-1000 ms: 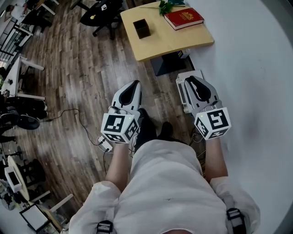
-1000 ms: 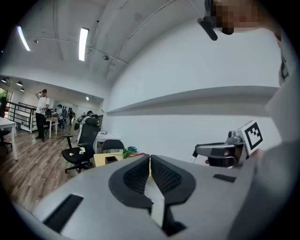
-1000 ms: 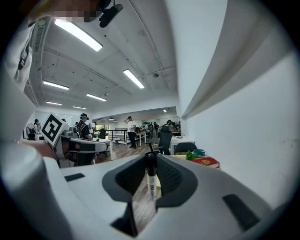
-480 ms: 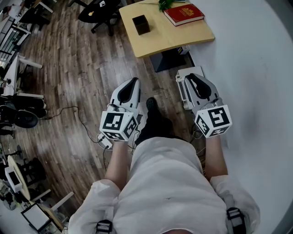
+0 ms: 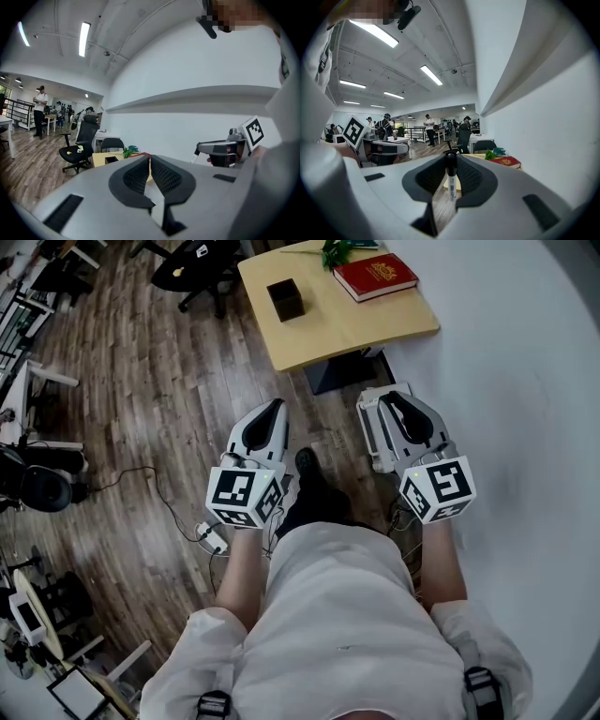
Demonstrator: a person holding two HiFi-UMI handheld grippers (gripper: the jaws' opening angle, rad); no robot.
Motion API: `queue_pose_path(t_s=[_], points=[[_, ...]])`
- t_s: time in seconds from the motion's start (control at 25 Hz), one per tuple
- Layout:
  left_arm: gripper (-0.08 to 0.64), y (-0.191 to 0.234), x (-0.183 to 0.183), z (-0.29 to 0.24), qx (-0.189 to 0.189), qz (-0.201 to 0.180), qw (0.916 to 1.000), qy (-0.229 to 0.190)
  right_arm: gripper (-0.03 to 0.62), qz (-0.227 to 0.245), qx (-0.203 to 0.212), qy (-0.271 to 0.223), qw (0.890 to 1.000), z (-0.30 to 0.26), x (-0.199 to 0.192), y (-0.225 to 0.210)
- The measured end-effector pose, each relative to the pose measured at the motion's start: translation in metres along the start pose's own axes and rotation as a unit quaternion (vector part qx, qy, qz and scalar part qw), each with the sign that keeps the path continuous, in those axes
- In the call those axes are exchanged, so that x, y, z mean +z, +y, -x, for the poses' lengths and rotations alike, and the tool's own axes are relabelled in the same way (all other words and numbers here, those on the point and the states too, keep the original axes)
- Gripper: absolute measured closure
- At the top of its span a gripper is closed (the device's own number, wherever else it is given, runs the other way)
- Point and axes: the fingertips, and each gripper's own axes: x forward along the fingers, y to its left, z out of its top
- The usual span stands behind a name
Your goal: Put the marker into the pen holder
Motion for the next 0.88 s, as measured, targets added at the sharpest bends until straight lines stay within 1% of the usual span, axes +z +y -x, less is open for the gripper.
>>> queue_pose_path(t_s=[0.28,0.6,0.88], points=[[0.548,0.034,0.008,-0.032,0.000,0.002,1.0000,0.006,0.522,-0.002,0.002,0.003,1.000,-0.046,0.011,-0.013],[0.548,0.074,0.026,-0.069,-0.003,0.004,1.0000,0.003,0.522,0.002,0.007,0.004,1.000,-0.101,0.029,-0.023],[0.548,0.105,0.040,-0.092,-0.012,0.004,0.9999,-0.002,0.522,0.005,-0.002,0.003,1.000,-0.138,0.044,-0.030]])
